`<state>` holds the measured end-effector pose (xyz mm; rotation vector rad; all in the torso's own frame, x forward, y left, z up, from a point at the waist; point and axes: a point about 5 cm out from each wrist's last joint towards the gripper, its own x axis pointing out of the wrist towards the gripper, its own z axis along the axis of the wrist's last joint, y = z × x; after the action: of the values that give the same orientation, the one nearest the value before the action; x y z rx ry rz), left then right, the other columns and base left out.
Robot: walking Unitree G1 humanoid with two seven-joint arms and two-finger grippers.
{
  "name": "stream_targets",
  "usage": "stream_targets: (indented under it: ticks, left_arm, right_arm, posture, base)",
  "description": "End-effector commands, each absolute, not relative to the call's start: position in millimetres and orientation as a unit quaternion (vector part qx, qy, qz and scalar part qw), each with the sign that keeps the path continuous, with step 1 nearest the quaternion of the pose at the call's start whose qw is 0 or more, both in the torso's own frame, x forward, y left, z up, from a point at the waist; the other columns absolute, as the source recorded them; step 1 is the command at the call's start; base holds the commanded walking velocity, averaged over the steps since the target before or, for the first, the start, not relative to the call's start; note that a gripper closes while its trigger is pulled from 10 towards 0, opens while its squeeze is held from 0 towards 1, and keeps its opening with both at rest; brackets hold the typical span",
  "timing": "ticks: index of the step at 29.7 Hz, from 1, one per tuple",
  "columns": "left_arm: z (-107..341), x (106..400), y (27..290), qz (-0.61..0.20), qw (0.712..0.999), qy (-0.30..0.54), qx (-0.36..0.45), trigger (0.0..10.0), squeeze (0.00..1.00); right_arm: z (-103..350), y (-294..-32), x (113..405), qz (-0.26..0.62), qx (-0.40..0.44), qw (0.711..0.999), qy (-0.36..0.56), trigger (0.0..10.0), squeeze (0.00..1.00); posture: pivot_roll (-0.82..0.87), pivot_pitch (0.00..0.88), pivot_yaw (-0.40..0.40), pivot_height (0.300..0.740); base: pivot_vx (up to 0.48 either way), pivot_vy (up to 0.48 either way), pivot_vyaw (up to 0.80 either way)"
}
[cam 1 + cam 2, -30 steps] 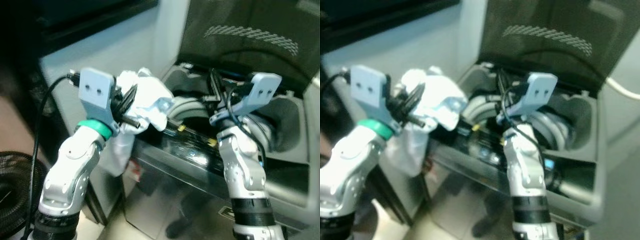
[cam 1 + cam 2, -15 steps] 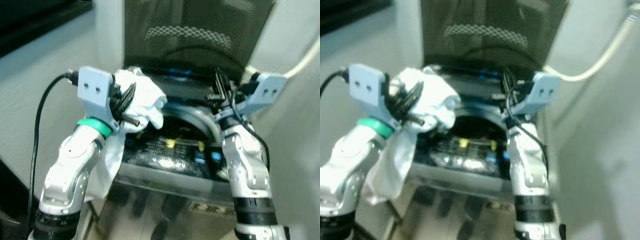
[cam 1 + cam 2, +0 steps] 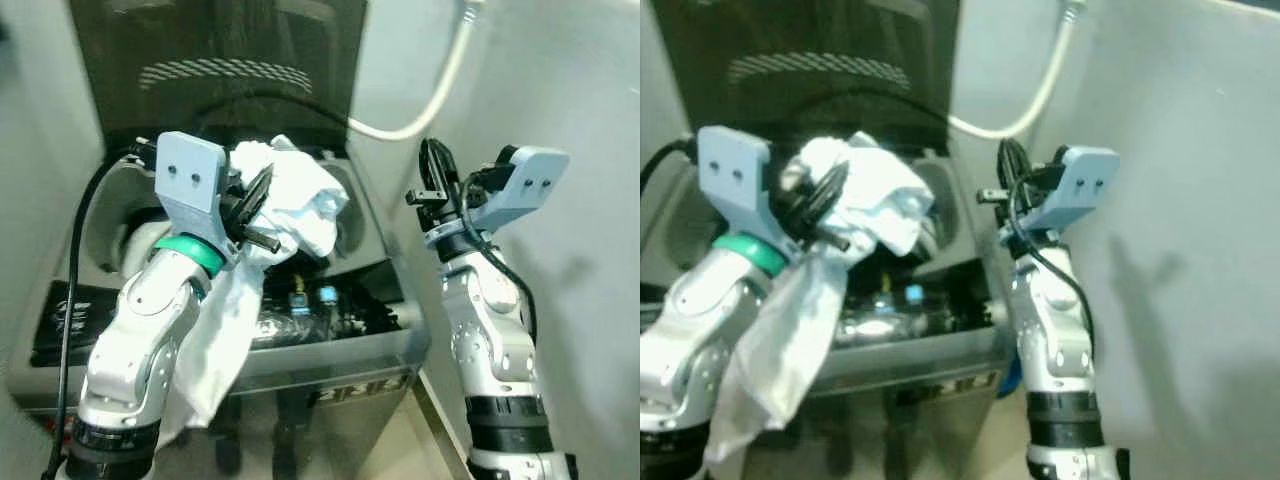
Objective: Clothes washing
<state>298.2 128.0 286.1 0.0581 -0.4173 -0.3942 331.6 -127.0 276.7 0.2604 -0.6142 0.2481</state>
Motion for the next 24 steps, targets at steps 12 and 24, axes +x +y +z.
stream_targets:
  ticks: [12, 24]
  left_arm:
    - [288.8, 297.6, 129.9, -0.184, 0.959, -0.213, 0.017, 10.0, 0.00]
    - [289.9, 298.2, 130.4, -0.180, 0.960, -0.213, 0.017, 10.0, 0.00]
  right_arm:
    - [273.6, -126.3, 331.4, 0.125, 0.127, 0.938, -0.297, 10.0, 0.00]
    - [273.9, -124.4, 331.2, 0.133, 0.127, 0.937, -0.297, 10.0, 0.00]
  posture:
    - [0.08, 0.005, 0.005, 0.731]
    - [0.08, 0.014, 0.005, 0.731]
  base:
    - [0.000, 0.210, -0.43]
    - [0.000, 0.480, 0.00]
